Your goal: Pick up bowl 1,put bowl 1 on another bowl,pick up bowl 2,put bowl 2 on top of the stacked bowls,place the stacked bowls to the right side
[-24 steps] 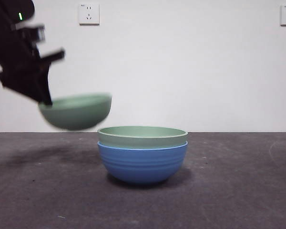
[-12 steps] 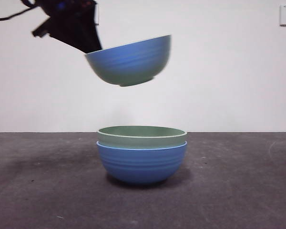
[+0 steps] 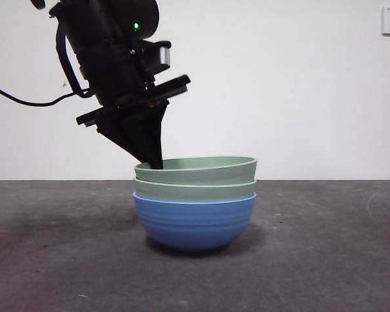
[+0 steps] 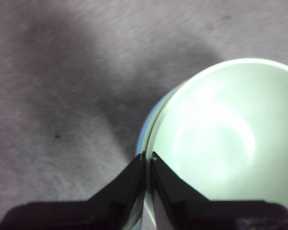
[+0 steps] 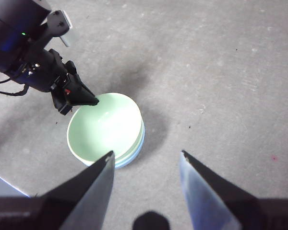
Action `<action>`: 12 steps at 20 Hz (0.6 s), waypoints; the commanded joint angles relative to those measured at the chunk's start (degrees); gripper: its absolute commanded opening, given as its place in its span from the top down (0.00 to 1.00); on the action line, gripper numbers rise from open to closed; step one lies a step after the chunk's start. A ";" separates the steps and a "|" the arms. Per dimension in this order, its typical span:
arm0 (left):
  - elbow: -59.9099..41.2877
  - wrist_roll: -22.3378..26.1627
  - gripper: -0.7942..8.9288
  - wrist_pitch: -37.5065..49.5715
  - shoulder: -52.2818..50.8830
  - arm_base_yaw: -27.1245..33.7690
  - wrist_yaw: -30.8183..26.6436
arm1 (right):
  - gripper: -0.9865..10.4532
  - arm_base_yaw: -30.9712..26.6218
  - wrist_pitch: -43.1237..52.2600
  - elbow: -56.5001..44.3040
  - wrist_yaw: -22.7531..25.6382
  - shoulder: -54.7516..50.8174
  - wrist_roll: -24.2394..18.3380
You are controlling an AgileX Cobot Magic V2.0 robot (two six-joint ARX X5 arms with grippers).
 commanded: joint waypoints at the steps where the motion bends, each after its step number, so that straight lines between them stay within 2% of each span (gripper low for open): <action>1: -0.15 0.59 0.91 0.31 0.35 -0.35 -0.57 | 0.72 -0.02 -0.26 -0.33 0.13 -0.02 0.46; 2: -0.02 0.55 0.90 -0.15 0.35 -0.33 -0.52 | 0.72 -0.02 -0.61 -0.33 0.15 -0.02 0.46; 5: 0.79 0.55 0.66 -1.84 0.33 -0.35 -0.42 | 0.72 -0.02 -1.36 -0.33 0.13 -0.02 0.48; 6: 1.49 0.55 0.63 -2.60 0.31 -0.37 -0.31 | 0.72 -0.02 -1.62 -0.33 0.11 -0.02 0.48; 12: 10.91 0.57 0.62 -11.02 -0.07 -0.37 -0.39 | 0.72 -0.02 -2.64 -0.33 0.11 0.11 0.55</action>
